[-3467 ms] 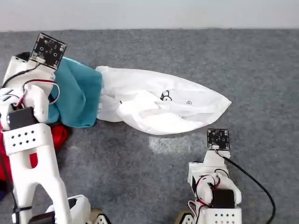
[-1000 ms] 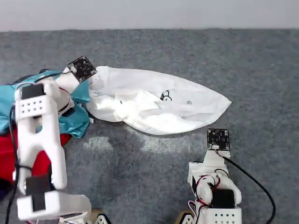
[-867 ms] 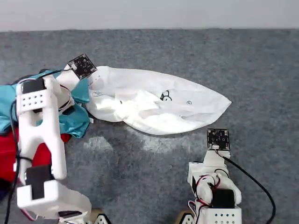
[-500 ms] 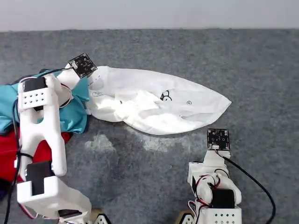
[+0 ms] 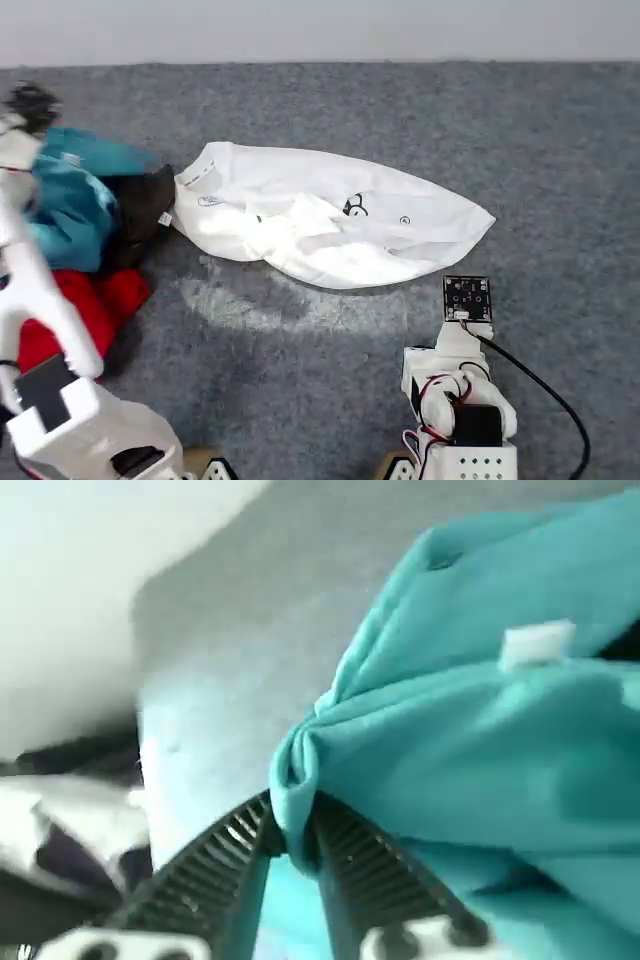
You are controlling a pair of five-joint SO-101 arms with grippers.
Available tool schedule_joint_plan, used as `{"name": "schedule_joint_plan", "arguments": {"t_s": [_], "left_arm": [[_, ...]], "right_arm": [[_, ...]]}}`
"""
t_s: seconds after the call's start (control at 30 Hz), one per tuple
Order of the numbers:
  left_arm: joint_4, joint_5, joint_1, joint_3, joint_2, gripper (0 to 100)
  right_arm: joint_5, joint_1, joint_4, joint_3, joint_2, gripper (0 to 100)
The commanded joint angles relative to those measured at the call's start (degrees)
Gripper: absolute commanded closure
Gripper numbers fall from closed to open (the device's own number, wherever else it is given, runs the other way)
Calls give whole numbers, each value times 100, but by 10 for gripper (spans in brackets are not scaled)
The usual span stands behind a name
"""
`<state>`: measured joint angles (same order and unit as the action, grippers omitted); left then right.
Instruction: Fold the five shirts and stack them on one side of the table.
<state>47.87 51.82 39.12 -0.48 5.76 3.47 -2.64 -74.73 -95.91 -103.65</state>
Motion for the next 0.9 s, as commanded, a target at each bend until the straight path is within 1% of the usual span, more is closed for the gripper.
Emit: {"name": "schedule_joint_plan", "arguments": {"t_s": [0.0,0.1,0.23,0.37,0.47,0.53,0.63,0.73,0.87], "left_arm": [[-352,-88,571,-286,-308,987],[-475,-97,1002,-277,-325,987],[-431,-97,1433,-242,-264,987],[-185,-97,1530,-180,-343,981],[211,-97,1503,-505,-501,908],[536,-132,1363,-611,-686,847],[976,-422,1108,-646,-1011,809],[1477,-457,686,-637,-1336,804],[2400,-466,-114,-620,-1538,808]], "right_arm": [[-44,-22,-22,-44,-31,989],[-44,-22,-22,-44,-31,989],[-44,-22,-22,-44,-31,989],[-44,-22,-22,-44,-31,989],[-44,-22,-22,-44,-31,989],[-44,-22,-22,-44,-31,989],[-44,-22,-22,-44,-31,989],[-44,-22,-22,-44,-31,989],[-44,-22,-22,-44,-31,989]]}}
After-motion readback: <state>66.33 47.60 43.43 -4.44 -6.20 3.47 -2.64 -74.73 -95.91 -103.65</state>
